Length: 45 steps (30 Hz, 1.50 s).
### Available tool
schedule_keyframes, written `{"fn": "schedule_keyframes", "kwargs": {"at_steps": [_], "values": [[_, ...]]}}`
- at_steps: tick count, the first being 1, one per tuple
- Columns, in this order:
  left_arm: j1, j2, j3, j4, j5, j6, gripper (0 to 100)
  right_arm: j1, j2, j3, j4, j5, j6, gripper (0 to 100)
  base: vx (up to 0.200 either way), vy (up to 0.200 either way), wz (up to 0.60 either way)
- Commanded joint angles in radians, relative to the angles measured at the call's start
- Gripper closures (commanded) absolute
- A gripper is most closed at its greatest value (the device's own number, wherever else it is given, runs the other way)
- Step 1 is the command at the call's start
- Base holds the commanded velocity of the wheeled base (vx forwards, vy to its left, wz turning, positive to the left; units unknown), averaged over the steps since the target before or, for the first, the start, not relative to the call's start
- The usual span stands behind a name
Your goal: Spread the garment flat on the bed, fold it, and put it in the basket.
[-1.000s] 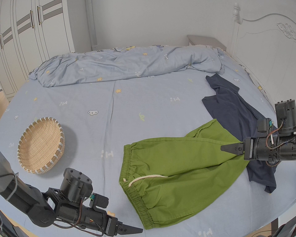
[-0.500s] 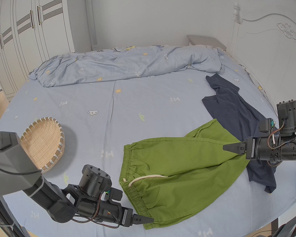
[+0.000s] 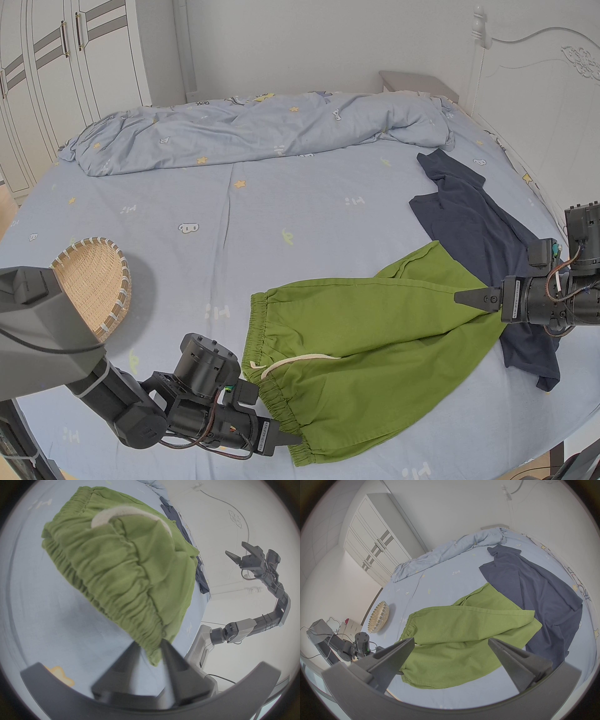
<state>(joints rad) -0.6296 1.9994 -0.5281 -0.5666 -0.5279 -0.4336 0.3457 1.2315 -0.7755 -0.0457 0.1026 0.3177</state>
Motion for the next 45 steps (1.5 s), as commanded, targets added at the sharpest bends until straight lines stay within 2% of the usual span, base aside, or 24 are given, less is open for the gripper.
{"fn": "schedule_keyframes", "kwargs": {"at_steps": [1,8,12,15,18,19,20,21,22,23,25,30,34,37,39,40,43,44,45], "values": [[-0.001,0.001,-0.001,-0.001,-0.001,0.001,100,0.001,0.002,0.007,0.000,0.000,0.000,0,0.000,0.000,0.00],[0.002,-0.008,0.011,-0.001,0.003,0.001,100,0.001,0.002,0.007,0.000,0.000,0.000,0,0.000,0.000,0.00],[0.037,-0.079,0.069,-0.001,0.029,0.000,100,0.001,0.002,0.005,0.000,0.002,0.000,0,0.000,0.000,0.00],[0.088,-0.137,0.105,-0.001,0.031,0.000,100,-0.004,0.003,0.002,0.001,0.002,0.000,0,0.000,0.000,0.00],[0.189,-0.234,0.157,-0.001,0.026,0.003,100,-0.016,0.020,-0.005,0.021,0.016,0.001,0,0.000,0.000,0.00],[0.225,-0.269,0.180,0.002,0.025,0.004,100,-0.019,0.028,-0.024,0.050,0.051,0.012,0,0.000,0.000,0.00],[0.225,-0.269,0.180,0.002,0.025,0.004,100,-0.019,0.028,-0.024,0.050,0.051,0.012,0,0.000,0.000,0.00],[0.277,-0.314,0.211,0.008,0.025,0.009,100,-0.060,0.034,-0.070,0.127,0.160,0.032,0,0.000,0.000,0.00],[0.297,-0.326,0.220,0.008,0.025,0.012,100,-0.090,0.037,-0.088,0.161,0.212,0.040,0,0.000,0.000,0.00],[0.332,-0.341,0.234,0.013,0.025,0.018,100,-0.142,0.048,-0.117,0.214,0.296,0.041,0,0.000,0.000,0.00],[0.384,-0.358,0.249,0.027,0.025,0.042,100,-0.228,0.085,-0.148,0.270,0.381,0.031,0,0.000,0.000,0.00],[0.518,-0.347,0.254,0.073,0.025,0.167,100,-0.350,0.177,-0.102,0.271,0.399,-0.063,0,0.000,0.000,0.00],[0.600,-0.318,0.252,0.076,0.025,0.223,100,-0.422,0.240,-0.087,0.273,0.499,-0.103,0,0.000,0.000,0.00],[0.623,-0.304,0.249,0.076,0.025,0.237,100,-0.450,0.264,-0.085,0.273,0.525,-0.117,0,0.000,0.000,0.00],[0.639,-0.304,0.246,0.076,0.025,0.243,100,-0.458,0.290,-0.071,0.273,0.528,-0.149,0,0.000,0.000,0.00],[0.640,-0.306,0.243,0.076,0.025,0.243,100,-0.458,0.306,-0.048,0.273,0.529,-0.192,0,0.000,0.000,0.00],[0.640,-0.306,0.243,0.076,0.025,0.243,100,-0.458,0.306,-0.048,0.273,0.529,-0.192,0,0.000,0.000,0.00],[0.628,-0.314,0.238,0.076,0.025,0.243,100,-0.461,0.326,0.013,0.271,0.534,-0.318,0,0.000,0.000,0.00],[0.628,-0.314,0.238,0.076,0.025,0.243,100,-0.461,0.326,0.013,0.271,0.534,-0.318,0,0.000,0.000,0.00]]}}
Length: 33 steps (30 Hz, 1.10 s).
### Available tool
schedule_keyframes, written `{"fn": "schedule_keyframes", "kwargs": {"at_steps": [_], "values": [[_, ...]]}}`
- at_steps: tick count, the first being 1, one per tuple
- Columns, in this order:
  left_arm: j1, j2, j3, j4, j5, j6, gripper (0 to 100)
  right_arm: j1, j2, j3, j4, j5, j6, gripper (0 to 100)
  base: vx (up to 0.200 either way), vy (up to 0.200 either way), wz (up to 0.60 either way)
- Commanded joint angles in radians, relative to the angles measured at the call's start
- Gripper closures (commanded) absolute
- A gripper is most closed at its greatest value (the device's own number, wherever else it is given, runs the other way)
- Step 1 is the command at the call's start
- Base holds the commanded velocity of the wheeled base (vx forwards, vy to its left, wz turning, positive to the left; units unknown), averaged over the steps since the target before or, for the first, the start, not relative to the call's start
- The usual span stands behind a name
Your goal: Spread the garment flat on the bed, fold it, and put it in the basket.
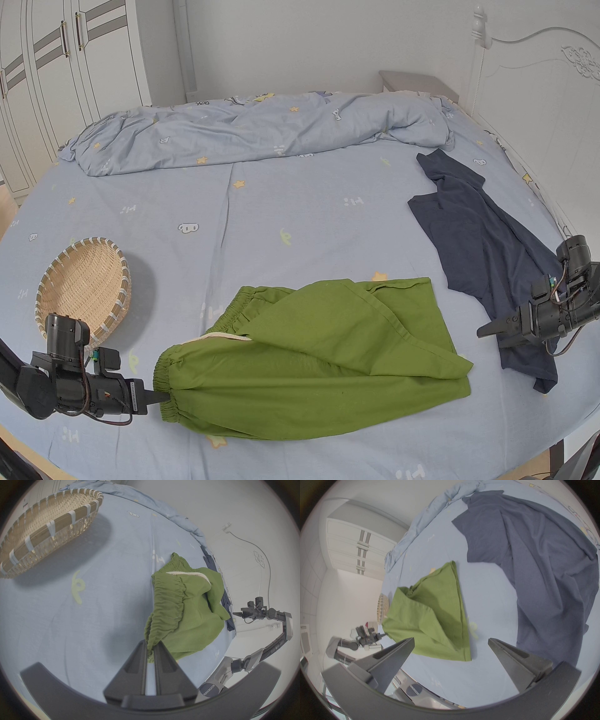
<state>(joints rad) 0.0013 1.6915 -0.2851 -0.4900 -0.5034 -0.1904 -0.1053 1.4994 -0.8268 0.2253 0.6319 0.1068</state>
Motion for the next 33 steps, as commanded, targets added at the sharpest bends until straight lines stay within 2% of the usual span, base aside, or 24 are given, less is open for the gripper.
{"fn": "schedule_keyframes", "kwargs": {"at_steps": [1,8,12,14,18,31,33], "values": [[-0.015,-0.006,-0.006,-0.001,-0.001,0.000,100,-0.001,0.068,0.095,-0.003,0.026,-0.131,0,0.000,0.000,0.00],[-0.018,-0.003,-0.025,-0.001,-0.001,-0.001,100,0.029,0.144,0.118,-0.021,0.071,-0.131,0,0.000,0.000,0.00],[-0.018,-0.003,-0.028,-0.001,-0.001,-0.001,100,0.044,0.160,0.146,-0.069,0.074,-0.131,0,0.000,0.000,0.00],[-0.020,0.000,-0.028,-0.001,-0.001,-0.001,100,0.075,0.174,0.204,-0.170,0.074,-0.133,0,0.000,0.000,0.00],[-0.023,0.000,-0.031,-0.001,-0.001,-0.001,100,0.102,0.190,0.241,-0.264,0.078,-0.130,0,0.000,0.000,0.00],[-0.023,-0.006,-0.031,-0.001,-0.001,-0.001,100,0.105,0.211,0.241,-0.288,0.075,-0.127,0,0.000,0.000,0.00],[-0.023,-0.006,-0.031,-0.001,-0.001,-0.001,100,0.113,0.225,0.255,-0.339,0.077,-0.127,0,0.000,0.000,0.00]]}}
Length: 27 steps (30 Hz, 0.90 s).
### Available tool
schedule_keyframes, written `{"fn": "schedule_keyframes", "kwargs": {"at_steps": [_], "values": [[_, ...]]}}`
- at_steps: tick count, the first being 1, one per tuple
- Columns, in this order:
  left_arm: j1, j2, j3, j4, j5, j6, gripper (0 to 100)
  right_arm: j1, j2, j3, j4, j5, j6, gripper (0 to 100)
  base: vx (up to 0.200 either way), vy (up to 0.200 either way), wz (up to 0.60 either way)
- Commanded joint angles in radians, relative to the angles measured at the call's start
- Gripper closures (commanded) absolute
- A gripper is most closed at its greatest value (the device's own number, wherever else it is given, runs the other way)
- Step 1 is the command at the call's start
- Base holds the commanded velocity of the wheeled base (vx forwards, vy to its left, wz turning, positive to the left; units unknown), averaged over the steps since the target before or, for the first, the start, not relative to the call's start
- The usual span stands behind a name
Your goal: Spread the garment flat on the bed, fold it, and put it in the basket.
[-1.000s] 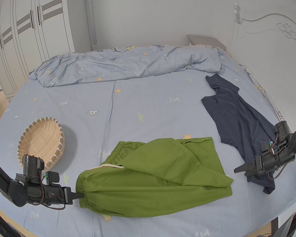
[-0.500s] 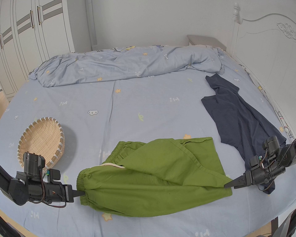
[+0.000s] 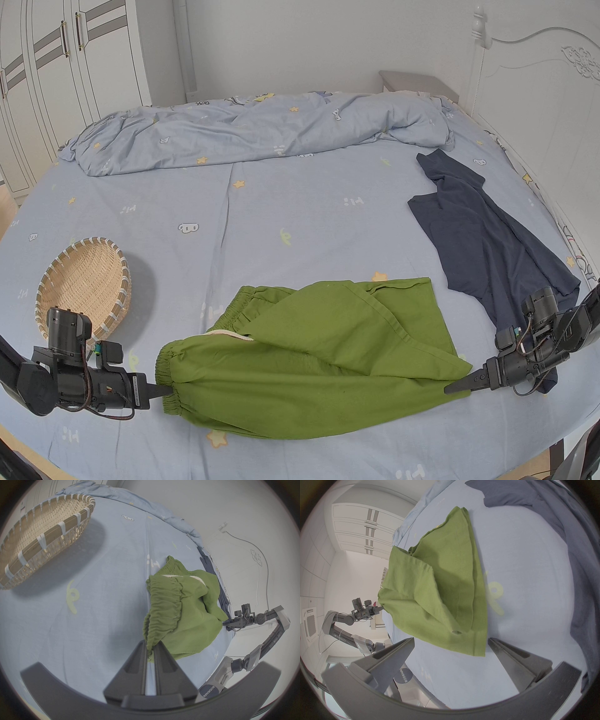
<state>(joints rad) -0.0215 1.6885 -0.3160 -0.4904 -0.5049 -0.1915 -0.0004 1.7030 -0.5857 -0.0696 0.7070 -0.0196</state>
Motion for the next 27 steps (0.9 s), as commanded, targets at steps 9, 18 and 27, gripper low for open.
{"fn": "schedule_keyframes", "kwargs": {"at_steps": [9,18,27], "values": [[0.000,-0.004,0.000,0.000,0.000,0.000,100,0.010,0.033,0.035,-0.110,-0.001,0.000,100,0.000,0.000,0.00],[0.003,-0.004,0.001,0.000,0.000,0.001,100,-0.010,0.032,0.038,-0.110,-0.003,-0.003,100,0.000,0.000,0.00],[0.028,-0.029,0.017,0.010,0.000,0.001,100,-0.003,-0.006,0.076,-0.110,-0.017,-0.007,100,0.000,0.000,0.00]]}}
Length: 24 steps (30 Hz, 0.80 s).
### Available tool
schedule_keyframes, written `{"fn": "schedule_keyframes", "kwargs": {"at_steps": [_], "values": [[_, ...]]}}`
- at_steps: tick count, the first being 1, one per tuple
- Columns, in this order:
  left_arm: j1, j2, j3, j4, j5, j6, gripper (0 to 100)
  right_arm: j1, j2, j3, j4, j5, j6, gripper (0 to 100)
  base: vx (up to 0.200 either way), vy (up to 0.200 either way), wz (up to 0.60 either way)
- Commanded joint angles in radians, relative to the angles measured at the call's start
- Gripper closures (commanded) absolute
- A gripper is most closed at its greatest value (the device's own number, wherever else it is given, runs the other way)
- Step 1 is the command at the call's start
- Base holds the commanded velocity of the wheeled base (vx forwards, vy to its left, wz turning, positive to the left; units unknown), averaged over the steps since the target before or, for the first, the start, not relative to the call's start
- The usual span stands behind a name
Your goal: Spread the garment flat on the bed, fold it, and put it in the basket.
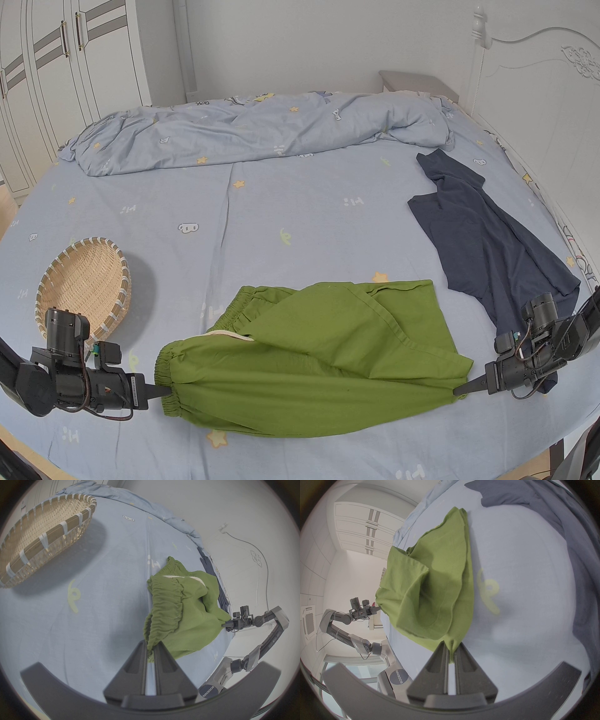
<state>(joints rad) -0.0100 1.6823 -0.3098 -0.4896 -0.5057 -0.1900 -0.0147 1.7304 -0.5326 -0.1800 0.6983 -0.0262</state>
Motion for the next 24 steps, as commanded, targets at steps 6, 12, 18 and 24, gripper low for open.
{"fn": "schedule_keyframes", "kwargs": {"at_steps": [6,12,18,24], "values": [[0.048,-0.158,0.014,0.210,0.001,0.067,100,0.114,-0.109,0.098,0.005,-0.154,-0.001,100,0.000,0.000,0.00],[0.079,-0.277,0.015,0.414,0.001,0.123,100,0.162,-0.157,0.204,0.001,-0.192,0.000,100,0.000,0.000,0.00],[0.094,-0.259,0.069,0.425,-0.002,0.179,100,0.153,-0.190,0.260,-0.001,-0.192,0.000,100,0.000,0.000,0.00],[0.102,-0.202,0.100,0.416,-0.017,0.211,100,0.153,-0.187,0.279,-0.003,-0.192,0.002,100,0.000,0.000,0.00]]}}
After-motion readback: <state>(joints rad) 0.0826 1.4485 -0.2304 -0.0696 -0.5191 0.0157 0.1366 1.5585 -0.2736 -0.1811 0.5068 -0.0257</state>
